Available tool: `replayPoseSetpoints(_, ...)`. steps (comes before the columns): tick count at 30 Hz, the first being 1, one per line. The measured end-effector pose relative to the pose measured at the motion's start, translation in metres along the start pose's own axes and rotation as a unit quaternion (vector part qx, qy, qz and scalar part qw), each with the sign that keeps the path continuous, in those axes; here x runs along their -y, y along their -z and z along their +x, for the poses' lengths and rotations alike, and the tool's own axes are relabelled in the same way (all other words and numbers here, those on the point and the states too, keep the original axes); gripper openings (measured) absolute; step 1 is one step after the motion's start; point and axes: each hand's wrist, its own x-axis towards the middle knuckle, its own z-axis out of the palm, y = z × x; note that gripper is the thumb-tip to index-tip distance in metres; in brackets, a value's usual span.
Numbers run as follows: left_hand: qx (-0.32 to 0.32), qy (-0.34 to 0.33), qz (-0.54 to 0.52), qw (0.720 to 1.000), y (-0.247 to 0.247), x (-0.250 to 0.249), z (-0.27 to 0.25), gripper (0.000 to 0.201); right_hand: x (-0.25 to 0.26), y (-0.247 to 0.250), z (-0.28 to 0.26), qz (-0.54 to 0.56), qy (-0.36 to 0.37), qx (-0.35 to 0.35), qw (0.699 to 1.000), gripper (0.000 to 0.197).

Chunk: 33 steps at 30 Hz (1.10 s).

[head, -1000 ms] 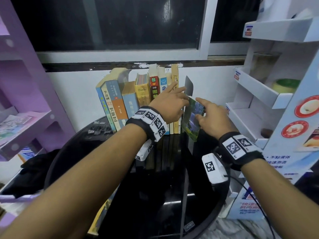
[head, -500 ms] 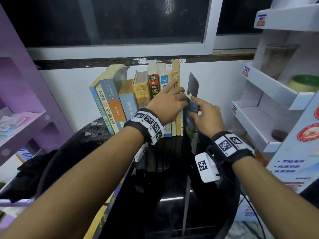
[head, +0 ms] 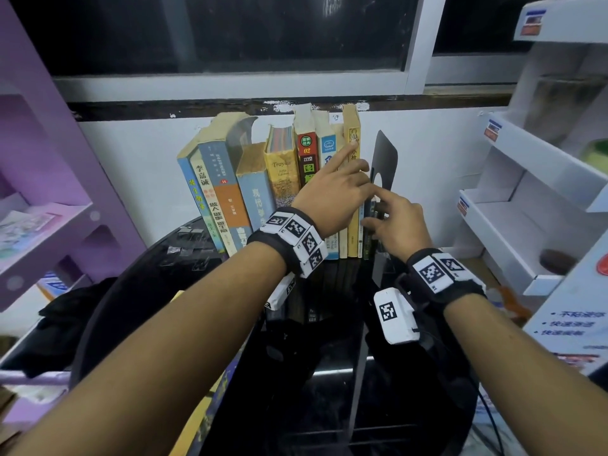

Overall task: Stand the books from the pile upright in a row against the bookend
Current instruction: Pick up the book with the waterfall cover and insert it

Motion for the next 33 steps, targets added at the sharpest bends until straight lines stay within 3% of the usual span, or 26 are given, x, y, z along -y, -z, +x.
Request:
replayPoseSetpoints(9, 0.010, 0.004, -0.027, 1.000, -0.0009, 0.0037, -0.0008, 0.027, -0.0002, 0.0033, 0.0032, -0.007, 0.018, 0.039, 0.999, 0.067)
replayPoseSetpoints(33, 0.032, 0.027, -0.062, 0.997, 0.0017, 0.0017, 0.0004, 0.029, -0.0061, 0.0032, 0.0068, -0.032, 0.031, 0.048, 0.998, 0.062)
